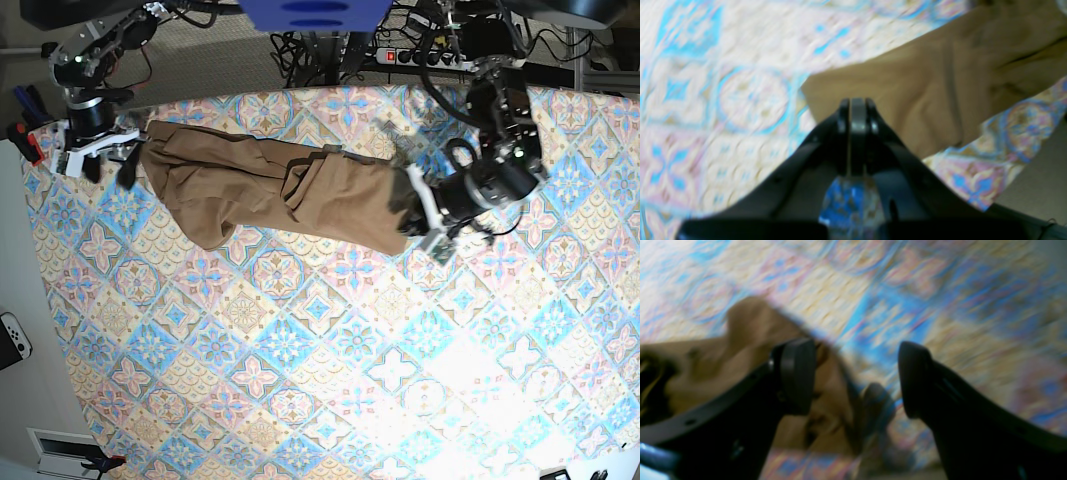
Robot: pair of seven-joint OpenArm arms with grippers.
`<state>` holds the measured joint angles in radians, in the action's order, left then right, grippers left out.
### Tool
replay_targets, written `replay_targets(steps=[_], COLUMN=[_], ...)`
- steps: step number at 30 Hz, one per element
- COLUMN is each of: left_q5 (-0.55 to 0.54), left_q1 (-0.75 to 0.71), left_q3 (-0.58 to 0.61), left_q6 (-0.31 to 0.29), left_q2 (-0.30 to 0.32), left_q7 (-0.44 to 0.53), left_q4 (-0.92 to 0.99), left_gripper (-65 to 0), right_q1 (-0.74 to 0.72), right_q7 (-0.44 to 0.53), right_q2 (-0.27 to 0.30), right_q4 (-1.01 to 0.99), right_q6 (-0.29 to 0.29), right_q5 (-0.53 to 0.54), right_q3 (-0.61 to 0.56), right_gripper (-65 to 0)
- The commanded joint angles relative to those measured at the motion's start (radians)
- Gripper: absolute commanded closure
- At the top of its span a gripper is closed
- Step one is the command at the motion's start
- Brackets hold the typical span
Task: Layout the t-shirt on the table in an organized manner, then fold the t-shirt properly
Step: 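Lay the folded end on the strip middle and open the left gripper, then lift the strip end with the right gripper toward the folded middle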
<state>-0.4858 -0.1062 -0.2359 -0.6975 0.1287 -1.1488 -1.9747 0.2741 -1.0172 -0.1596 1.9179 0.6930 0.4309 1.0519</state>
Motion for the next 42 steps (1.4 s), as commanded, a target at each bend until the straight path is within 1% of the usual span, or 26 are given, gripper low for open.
replay_targets(steps=[1,3,5,10,21,27,33,35,39,42], left_q5=[-0.018,-0.018,-0.018,-0.018,-0.018,-0.018,-0.018,-0.018,-0.018,-0.018], left_q1=[0.006,0.0,-0.01,-0.014,-0.014,-0.014,-0.013,-0.013,-0.013,-0.013], left_q3=[-0.007,-0.01,-0.01,-0.01,-0.01,-0.01,-0.01,-0.01,-0.01,-0.01], left_q6=[-0.001,-0.001,-0.001,-0.001,-0.001,-0.001,-0.001,-0.001,-0.001,-0.001], left_q2=[0.012,0.03,0.039,0.039,0.041,0.041,0.041,0.041,0.041,0.041], left_q7=[0.023,0.023,0.023,0.023,0.023,0.023,0.023,0.023,0.023,0.023], left_q4=[-0.016,-0.016,-0.016,-0.016,-0.016,-0.016,-0.016,-0.016,-0.016,-0.016], left_gripper=[0.0,0.0,0.0,0.0,0.0,0.0,0.0,0.0,0.0,0.0], right_q1=[-0.006,-0.014,-0.039,-0.109,-0.106,-0.111,-0.108,-0.108,-0.106,-0.106], right_q7=[-0.042,-0.156,-0.194,-0.202,-0.206,-0.206,-0.206,-0.206,-0.206,-0.206], right_q2=[0.012,0.013,0.013,0.015,0.016,0.105,0.114,0.114,0.114,0.114], right_q4=[0.013,0.01,0.009,-0.007,-0.205,-0.301,-0.343,-0.338,-0.338,-0.338], right_q6=[0.005,0.005,0.005,0.005,0.005,0.005,0.005,0.005,0.005,0.005], right_q5=[0.064,0.153,0.211,0.228,0.237,0.237,0.236,0.236,0.236,0.236], right_q3=[0.009,0.032,0.047,0.061,0.061,0.061,0.052,0.029,-0.083,-0.143], right_gripper=[-37.8,-37.8,-37.8,-37.8,-37.9,-37.9,-37.9,-37.9,-37.9,-37.9])
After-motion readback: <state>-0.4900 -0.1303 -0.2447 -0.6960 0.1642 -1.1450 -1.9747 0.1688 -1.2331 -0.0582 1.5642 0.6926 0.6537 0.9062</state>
